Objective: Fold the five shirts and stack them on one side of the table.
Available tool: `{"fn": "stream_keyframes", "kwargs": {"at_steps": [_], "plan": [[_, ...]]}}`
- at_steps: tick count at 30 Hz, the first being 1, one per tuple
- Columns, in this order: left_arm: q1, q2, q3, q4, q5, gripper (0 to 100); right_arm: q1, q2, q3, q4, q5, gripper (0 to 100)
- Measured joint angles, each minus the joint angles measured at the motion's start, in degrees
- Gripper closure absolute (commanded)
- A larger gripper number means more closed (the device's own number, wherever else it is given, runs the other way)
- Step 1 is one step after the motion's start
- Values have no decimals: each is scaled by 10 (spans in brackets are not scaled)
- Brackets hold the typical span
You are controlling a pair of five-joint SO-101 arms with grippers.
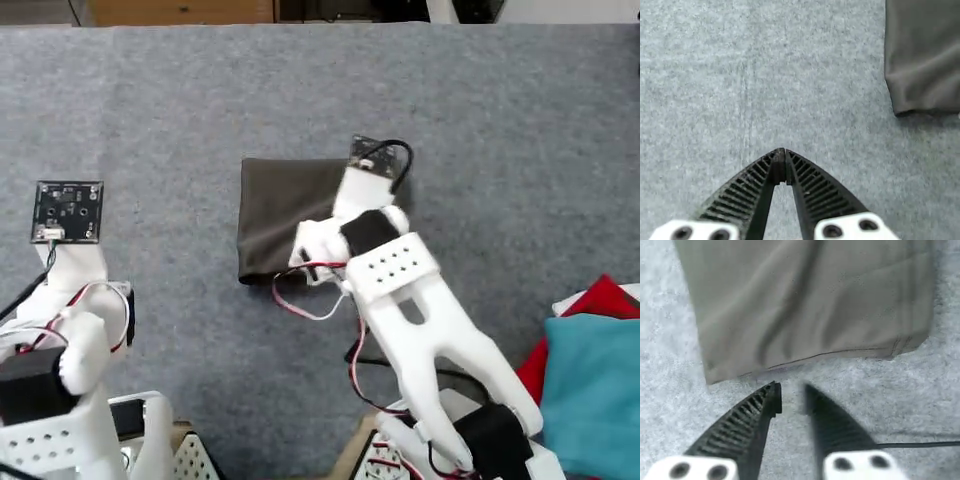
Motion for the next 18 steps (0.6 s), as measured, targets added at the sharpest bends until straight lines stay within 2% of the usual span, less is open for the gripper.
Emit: {"fn": "stream_keyframes", "kwargs": {"at_steps": [4,10,18], "plan": [[-1,4,16,-37,0,980,18,4,1,0,-2,534],[-1,4,16,-42,0,980,20,15,5,-15,-40,534],[-1,4,19,-42,0,980,20,154,-14,-36,-110,533]]}}
